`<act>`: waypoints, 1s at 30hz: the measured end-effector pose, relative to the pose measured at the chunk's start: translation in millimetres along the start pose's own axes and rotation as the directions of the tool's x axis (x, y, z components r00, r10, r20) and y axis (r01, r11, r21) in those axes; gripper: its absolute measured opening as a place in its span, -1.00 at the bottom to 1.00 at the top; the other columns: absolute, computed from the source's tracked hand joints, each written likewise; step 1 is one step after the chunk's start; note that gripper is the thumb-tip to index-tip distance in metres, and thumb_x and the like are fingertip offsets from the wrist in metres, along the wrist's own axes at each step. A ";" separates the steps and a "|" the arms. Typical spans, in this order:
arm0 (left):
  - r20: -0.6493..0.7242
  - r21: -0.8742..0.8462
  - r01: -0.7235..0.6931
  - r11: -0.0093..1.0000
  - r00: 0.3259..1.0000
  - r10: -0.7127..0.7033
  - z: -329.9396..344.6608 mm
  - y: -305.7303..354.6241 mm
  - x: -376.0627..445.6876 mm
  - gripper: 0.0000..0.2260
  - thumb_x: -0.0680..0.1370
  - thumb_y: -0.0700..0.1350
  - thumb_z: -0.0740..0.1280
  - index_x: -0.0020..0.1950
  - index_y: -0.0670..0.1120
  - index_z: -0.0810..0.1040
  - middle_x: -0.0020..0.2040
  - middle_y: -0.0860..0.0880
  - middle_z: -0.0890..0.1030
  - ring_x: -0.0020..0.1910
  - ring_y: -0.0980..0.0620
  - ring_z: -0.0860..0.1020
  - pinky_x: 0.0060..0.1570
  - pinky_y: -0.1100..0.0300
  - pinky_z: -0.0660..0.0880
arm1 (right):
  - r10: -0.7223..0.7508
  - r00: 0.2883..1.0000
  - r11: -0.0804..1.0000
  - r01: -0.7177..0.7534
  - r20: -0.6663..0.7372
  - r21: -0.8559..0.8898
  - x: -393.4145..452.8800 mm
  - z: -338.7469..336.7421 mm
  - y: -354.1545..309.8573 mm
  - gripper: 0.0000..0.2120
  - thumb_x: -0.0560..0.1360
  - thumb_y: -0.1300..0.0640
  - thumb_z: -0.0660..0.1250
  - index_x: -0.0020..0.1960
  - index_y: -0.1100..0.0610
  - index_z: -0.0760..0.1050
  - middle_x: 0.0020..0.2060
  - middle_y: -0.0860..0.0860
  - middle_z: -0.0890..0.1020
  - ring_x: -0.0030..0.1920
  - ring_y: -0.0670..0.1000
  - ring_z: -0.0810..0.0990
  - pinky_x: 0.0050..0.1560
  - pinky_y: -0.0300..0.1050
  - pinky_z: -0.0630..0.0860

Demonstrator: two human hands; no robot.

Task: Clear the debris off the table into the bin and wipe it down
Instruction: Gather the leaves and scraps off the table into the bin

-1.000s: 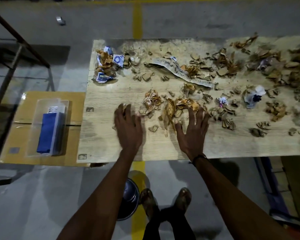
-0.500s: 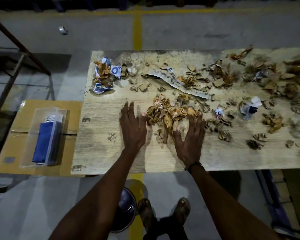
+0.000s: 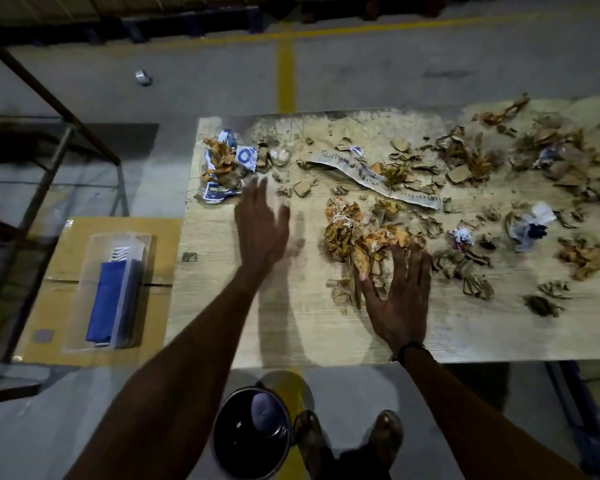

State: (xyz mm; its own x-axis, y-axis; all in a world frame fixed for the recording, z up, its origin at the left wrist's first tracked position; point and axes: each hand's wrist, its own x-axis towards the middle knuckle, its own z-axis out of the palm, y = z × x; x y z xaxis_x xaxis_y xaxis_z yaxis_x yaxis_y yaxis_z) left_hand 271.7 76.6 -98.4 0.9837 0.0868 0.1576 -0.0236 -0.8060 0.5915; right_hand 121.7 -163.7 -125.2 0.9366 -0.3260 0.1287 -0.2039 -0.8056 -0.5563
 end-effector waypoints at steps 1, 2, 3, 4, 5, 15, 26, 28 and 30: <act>-0.033 0.008 0.009 1.000 0.999 -0.008 -12.0 -13.0 21.3 -0.38 0.68 0.17 0.20 0.67 -0.12 0.24 0.67 -0.16 0.26 0.65 -0.15 0.20 0.61 -0.23 0.16 | -0.008 1.000 1.000 0.008 -0.007 0.004 -0.6 -0.1 -0.2 -0.22 0.60 -0.37 0.18 0.69 0.00 0.17 0.73 0.06 0.01 0.72 0.14 -0.10 0.66 0.27 0.09; -0.057 0.030 0.024 0.999 0.998 -0.022 -22.9 -26.5 42.2 -0.36 0.66 0.19 0.20 0.66 -0.12 0.26 0.65 -0.18 0.28 0.64 -0.17 0.22 0.59 -0.25 0.18 | -0.018 1.000 1.000 0.018 -0.013 0.006 -0.7 0.1 -0.8 -0.23 0.61 -0.36 0.18 0.69 0.01 0.19 0.73 0.06 0.02 0.72 0.15 -0.10 0.66 0.29 0.09; -0.063 0.057 0.041 0.998 0.997 -0.038 -32.3 -40.3 61.9 -0.35 0.65 0.21 0.21 0.66 -0.10 0.27 0.66 -0.17 0.28 0.64 -0.19 0.21 0.60 -0.28 0.14 | -0.027 0.999 1.000 0.027 -0.019 0.006 -0.3 0.6 -1.4 -0.23 0.61 -0.36 0.19 0.68 0.03 0.20 0.72 0.07 0.03 0.72 0.15 -0.09 0.65 0.30 0.10; -0.053 0.083 0.065 0.994 0.997 -0.061 -39.5 -52.7 79.1 -0.35 0.64 0.23 0.21 0.66 -0.06 0.27 0.68 -0.15 0.24 0.66 -0.19 0.16 0.61 -0.29 0.08 | -0.030 0.999 1.000 0.031 -0.023 0.006 -0.2 0.6 -1.5 -0.23 0.60 -0.36 0.19 0.68 0.03 0.21 0.72 0.07 0.04 0.72 0.15 -0.08 0.65 0.31 0.10; -0.035 0.105 0.091 0.990 0.996 -0.087 -44.2 -63.6 94.8 -0.35 0.65 0.25 0.23 0.67 -0.02 0.26 0.70 -0.12 0.18 0.68 -0.19 0.11 0.62 -0.29 0.01 | -0.032 0.999 0.999 0.032 -0.025 0.007 0.9 0.8 -1.8 -0.23 0.60 -0.36 0.20 0.67 0.03 0.22 0.72 0.07 0.04 0.72 0.15 -0.07 0.64 0.31 0.10; 0.117 0.181 0.027 0.983 0.992 -0.048 19.8 -66.6 122.7 -0.41 0.66 0.28 0.06 0.59 0.00 0.39 0.53 -0.21 0.45 0.56 -0.30 0.32 0.51 -0.24 0.25 | -0.016 1.000 1.000 0.016 -0.024 -0.004 3.0 5.5 -1.9 -0.19 0.59 -0.38 0.20 0.71 -0.02 0.13 0.73 0.02 0.00 0.72 0.13 -0.08 0.65 0.33 0.11; 0.142 -0.155 -0.102 0.983 0.982 0.124 55.0 62.0 31.1 -0.52 0.71 0.18 0.06 0.62 0.11 0.34 0.60 -0.08 0.41 0.59 -0.10 0.33 0.63 -0.28 0.04 | 0.005 0.999 1.000 -0.004 -0.032 0.006 3.9 3.0 -3.6 -0.19 0.59 -0.34 0.21 0.71 0.02 0.15 0.73 0.02 0.03 0.72 0.11 -0.06 0.64 0.30 0.14; 0.020 -0.172 -0.084 0.981 0.996 0.089 38.3 49.0 26.8 -0.54 0.71 0.11 0.16 0.62 0.08 0.33 0.56 -0.07 0.45 0.50 -0.07 0.43 0.56 -0.26 0.22 | 0.019 1.000 1.000 -0.019 -0.024 0.012 3.9 2.1 -3.8 -0.20 0.59 -0.35 0.20 0.71 0.02 0.16 0.73 0.02 0.03 0.72 0.10 -0.07 0.64 0.31 0.13; 0.005 -0.180 -0.062 0.982 0.998 0.064 27.2 22.2 20.5 -0.49 0.71 0.13 0.18 0.66 0.05 0.26 0.62 -0.09 0.37 0.56 -0.08 0.36 0.55 -0.22 0.27 | 0.016 1.000 1.000 -0.016 -0.023 0.013 3.6 1.5 -4.2 -0.20 0.59 -0.36 0.19 0.70 0.02 0.17 0.73 0.03 0.03 0.72 0.11 -0.08 0.64 0.31 0.13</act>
State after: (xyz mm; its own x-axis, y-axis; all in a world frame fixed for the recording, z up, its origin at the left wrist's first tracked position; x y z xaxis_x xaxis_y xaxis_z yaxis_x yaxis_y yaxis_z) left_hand 296.1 44.6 -103.6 0.9811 0.0317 0.1911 -0.1166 -0.6910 0.7134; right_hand 126.4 -160.7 -123.7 0.9263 -0.3503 0.1385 -0.2152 -0.7938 -0.5688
